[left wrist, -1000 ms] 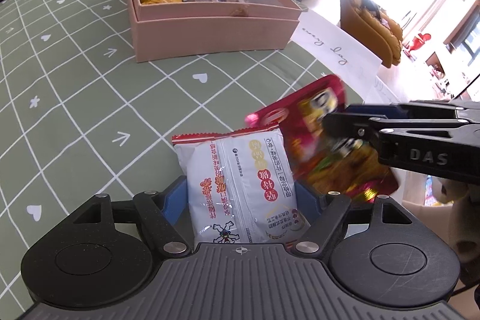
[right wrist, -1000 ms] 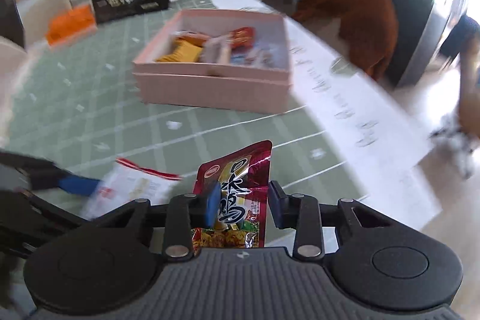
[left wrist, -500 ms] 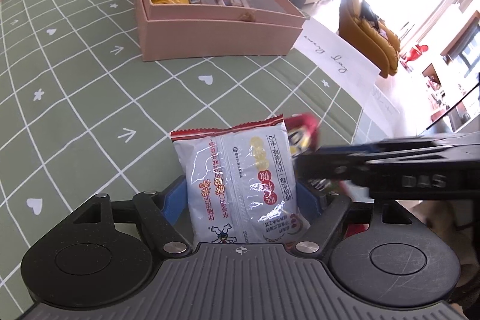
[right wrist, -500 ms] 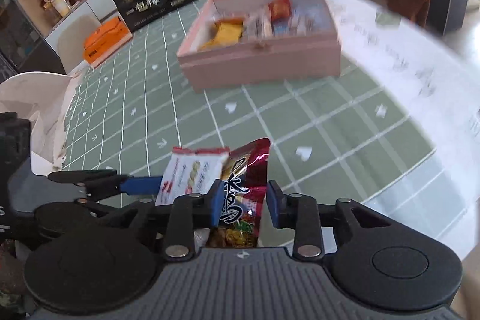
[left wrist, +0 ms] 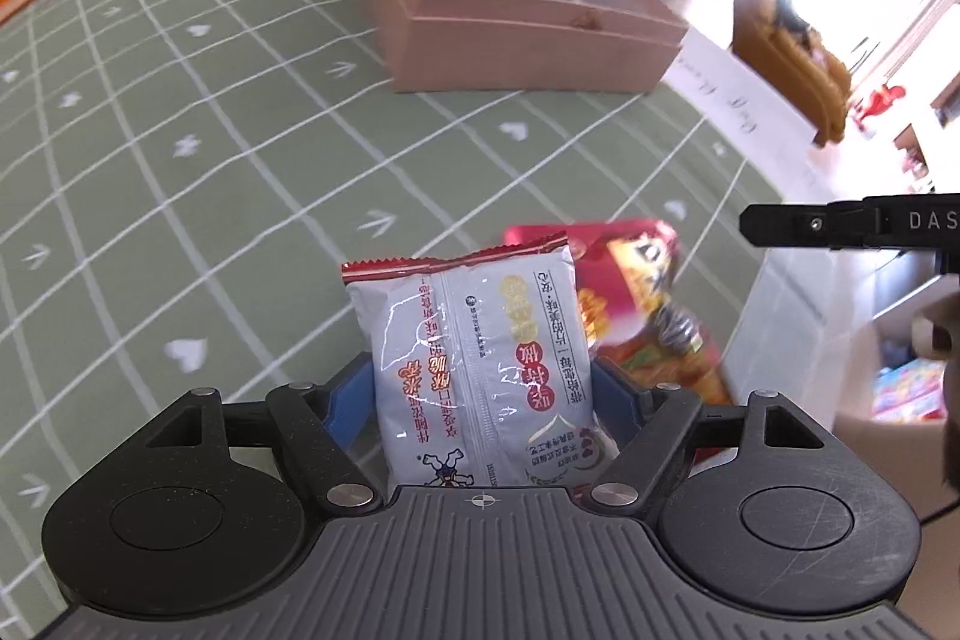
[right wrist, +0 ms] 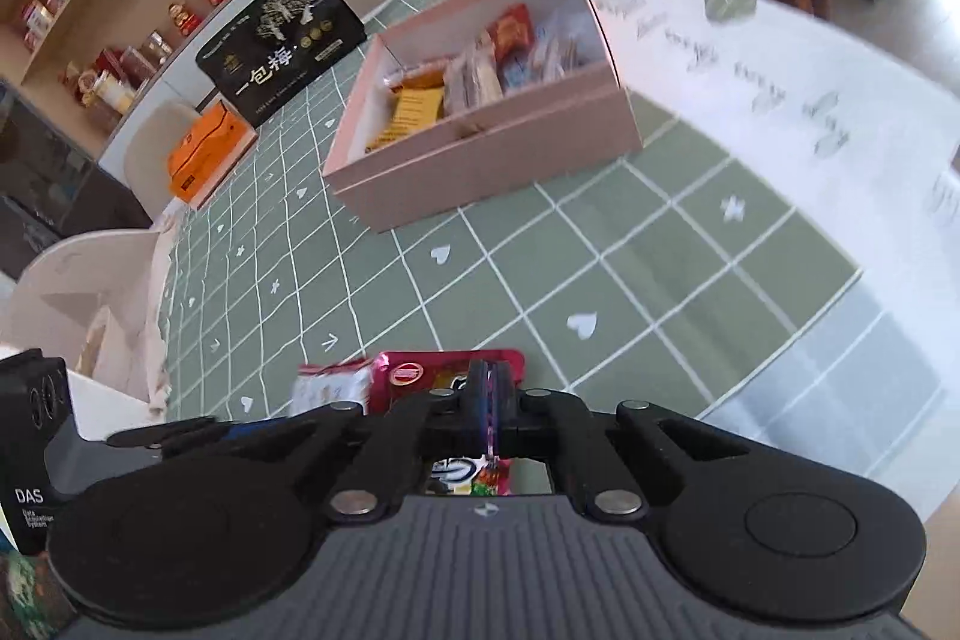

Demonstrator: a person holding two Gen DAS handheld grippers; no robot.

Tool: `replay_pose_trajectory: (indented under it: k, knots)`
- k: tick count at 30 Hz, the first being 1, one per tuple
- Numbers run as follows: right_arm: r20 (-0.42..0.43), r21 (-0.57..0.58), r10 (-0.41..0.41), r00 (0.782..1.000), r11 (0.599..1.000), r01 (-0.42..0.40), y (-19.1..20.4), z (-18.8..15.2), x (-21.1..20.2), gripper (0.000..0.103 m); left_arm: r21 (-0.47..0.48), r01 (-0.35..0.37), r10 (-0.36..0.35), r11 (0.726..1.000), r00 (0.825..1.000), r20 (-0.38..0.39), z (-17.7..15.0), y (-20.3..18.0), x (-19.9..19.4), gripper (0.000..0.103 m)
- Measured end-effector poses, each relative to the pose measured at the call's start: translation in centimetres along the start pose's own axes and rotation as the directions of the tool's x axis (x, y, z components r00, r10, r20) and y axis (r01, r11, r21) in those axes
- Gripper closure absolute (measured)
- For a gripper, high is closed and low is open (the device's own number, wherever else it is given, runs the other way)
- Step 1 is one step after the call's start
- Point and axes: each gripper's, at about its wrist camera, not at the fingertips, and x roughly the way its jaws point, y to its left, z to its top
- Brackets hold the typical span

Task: Organize snacks

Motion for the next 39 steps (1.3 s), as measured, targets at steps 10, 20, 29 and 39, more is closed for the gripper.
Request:
replay_pose_trajectory:
  k: [10, 20, 29, 39]
  knots:
    - [-0.142, 0.033, 0.023, 0.990, 0.999, -0.019, -0.2, -2.4, 2.9, 0.053, 0.125, -0.009, 0.017, 0.992, 0.998, -0.062, -0.4, -0.8, -0.2, 0.022]
    - [-0.149, 0.202, 0.287, 0.946, 0.945, -0.255, 0.6, -2.7, 5.0, 0.058, 0.054, 0.076, -0.074, 0.996, 0.997, -0.033, -0.4, 1.1, -0.7, 0.022]
    - [-0.155, 0.165, 0.286, 0.946, 0.951, -0.261, 1.3, -2.2, 5.1, 0.059, 0.108, -0.208, 0.216, 0.972, 0.974, -0.067, -0.1, 2.9, -1.0, 0.021]
    - [-0.096, 0.234, 0.388, 0.917, 0.904, -0.358, 1.0, -1.8, 4.7, 0.059, 0.174, -0.120, 0.132, 0.977, 0.989, -0.060, 0.5, 1.9, -0.4, 0.021]
